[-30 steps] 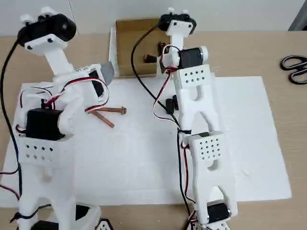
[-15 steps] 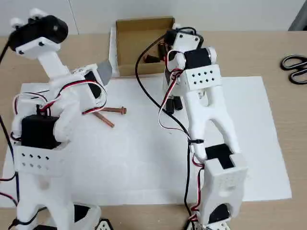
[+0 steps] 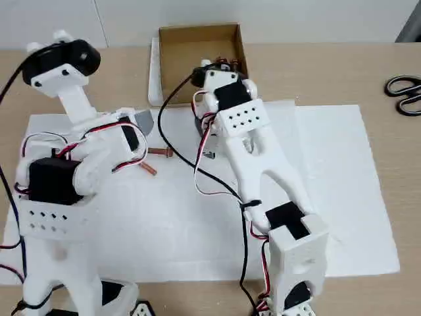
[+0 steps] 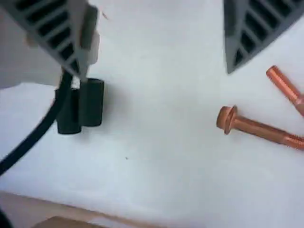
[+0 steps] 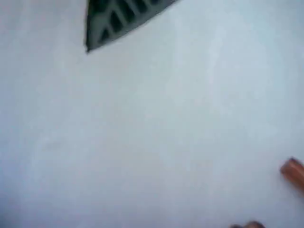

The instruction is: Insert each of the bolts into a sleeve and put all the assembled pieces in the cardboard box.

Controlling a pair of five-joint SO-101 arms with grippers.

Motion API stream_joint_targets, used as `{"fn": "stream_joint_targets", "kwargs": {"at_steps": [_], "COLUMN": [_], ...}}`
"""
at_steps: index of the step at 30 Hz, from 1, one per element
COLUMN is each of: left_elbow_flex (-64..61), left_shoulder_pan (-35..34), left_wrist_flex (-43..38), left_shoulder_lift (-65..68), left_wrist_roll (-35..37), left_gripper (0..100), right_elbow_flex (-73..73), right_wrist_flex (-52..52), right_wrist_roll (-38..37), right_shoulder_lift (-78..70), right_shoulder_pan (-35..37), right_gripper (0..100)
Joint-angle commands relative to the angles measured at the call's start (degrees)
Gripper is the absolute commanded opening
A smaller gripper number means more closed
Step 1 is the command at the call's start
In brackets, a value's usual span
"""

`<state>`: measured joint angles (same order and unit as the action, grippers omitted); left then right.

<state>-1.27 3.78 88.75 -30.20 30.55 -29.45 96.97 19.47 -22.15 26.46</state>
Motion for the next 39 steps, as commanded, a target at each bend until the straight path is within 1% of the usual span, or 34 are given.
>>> {"fn": "stream_joint_targets", "kwargs": {"at_steps": [1, 6, 10, 12, 19, 25, 31, 39], "left_elbow_flex": [2.3, 2.3, 2.3, 2.3, 2.2, -1.0, -1.4, -1.4], "left_shoulder_pan": [0.3, 0.2, 0.1, 0.1, 0.0, 0.0, 0.0, 0.0], "left_wrist_flex": [0.4, 0.4, 0.4, 0.7, 0.7, 0.7, 0.3, 0.3], "left_shoulder_lift": [-1.9, -1.9, -1.9, -1.9, -1.9, -1.9, -1.9, -1.9], "left_wrist_roll": [0.3, 0.3, 0.3, 0.3, 0.3, 0.3, 0.3, 0.3], "left_gripper": [18, 18, 18, 18, 18, 18, 18, 18], "right_elbow_flex": [-0.1, -0.1, -0.4, -0.4, -0.4, -0.4, -0.4, -0.4], "right_wrist_flex": [-2.1, -4.2, -7.3, -8.6, -12.8, -14.6, -14.6, -17.1], "right_wrist_roll": [0.5, 0.4, 0.2, -0.8, -2.0, -4.3, -5.8, -6.4], "right_shoulder_lift": [2.9, -1.1, -3.6, -4.5, -7.3, -9.5, -9.7, -10.7], "right_shoulder_pan": [-0.1, -0.4, -1.1, -1.5, -4.1, -6.7, -6.9, -6.9], "right_gripper": [24.4, 24.1, 17.2, 15.4, 15.4, 15.4, 15.4, 15.4]}}
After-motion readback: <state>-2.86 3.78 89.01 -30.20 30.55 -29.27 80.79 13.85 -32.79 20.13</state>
